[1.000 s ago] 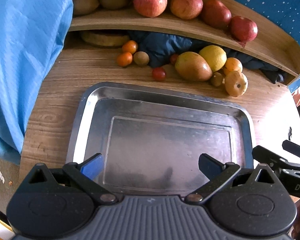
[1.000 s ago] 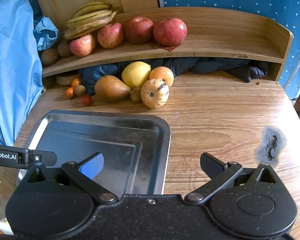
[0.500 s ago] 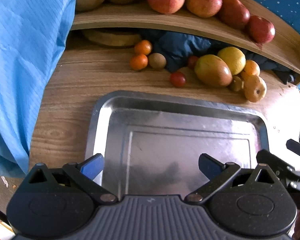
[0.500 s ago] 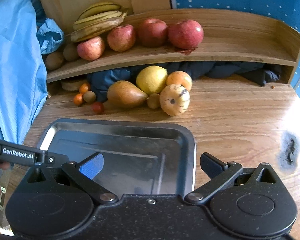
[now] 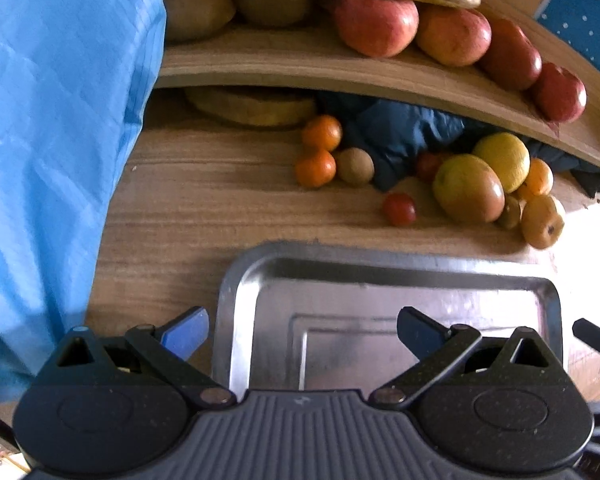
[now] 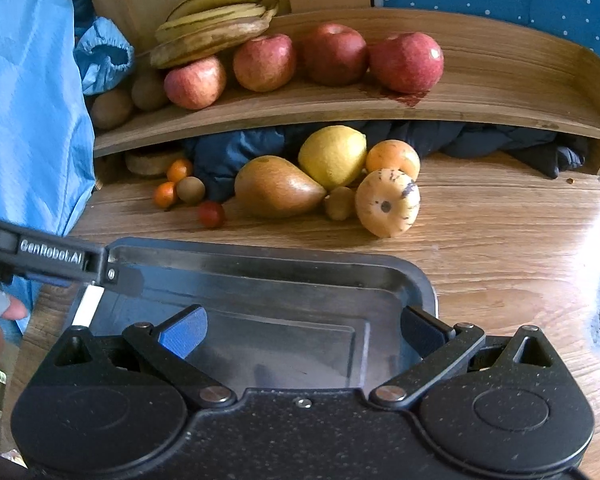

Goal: Organize fruits
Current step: 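Grasp the red cherry tomato with the right tool while the left tool grasps a mandarin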

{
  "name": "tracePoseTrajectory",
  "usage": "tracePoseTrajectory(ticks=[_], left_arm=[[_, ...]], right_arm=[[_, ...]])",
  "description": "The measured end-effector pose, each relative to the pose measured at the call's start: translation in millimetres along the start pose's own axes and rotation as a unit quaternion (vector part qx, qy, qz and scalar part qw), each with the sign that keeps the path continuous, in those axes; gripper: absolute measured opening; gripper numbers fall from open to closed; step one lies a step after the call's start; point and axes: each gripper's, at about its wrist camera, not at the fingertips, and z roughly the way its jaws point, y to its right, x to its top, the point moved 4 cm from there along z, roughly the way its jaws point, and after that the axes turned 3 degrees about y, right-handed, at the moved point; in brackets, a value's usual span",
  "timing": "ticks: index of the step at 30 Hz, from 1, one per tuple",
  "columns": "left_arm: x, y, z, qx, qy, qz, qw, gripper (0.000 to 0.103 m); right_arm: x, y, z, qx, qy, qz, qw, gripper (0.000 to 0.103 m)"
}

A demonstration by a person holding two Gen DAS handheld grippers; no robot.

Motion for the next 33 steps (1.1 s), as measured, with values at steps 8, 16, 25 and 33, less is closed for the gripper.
tracePoseTrajectory(ticks=[8,16,25,33], left_arm=[[25.3,-11.6,5.7,0.005,0.015,-0.012,0.9998,0.102],[47.3,-23.7,13.0,0.011,0.026,-0.022,0.9994,0.102],[59.4,-27.1,24.2,-0.011,0.020,-0.024,0.9995,0.101],[66.3,-30.6,30.3,-0.033,0.018,-0.029,0.9988,0.092]], right_arm=[[6.7,-11.5,9.2,-0.004,0.000,0.000,1.000,0.103],[22.8,-32.2,23.7,0.007,0.006,-0.017,1.000,0.102],[38.3,-49.4,42.1,0.030,0.007,-0.016,0.999,0.099],[46.1,-61.0,58.3,0.045,0.003,-0.017,0.999,0.082]])
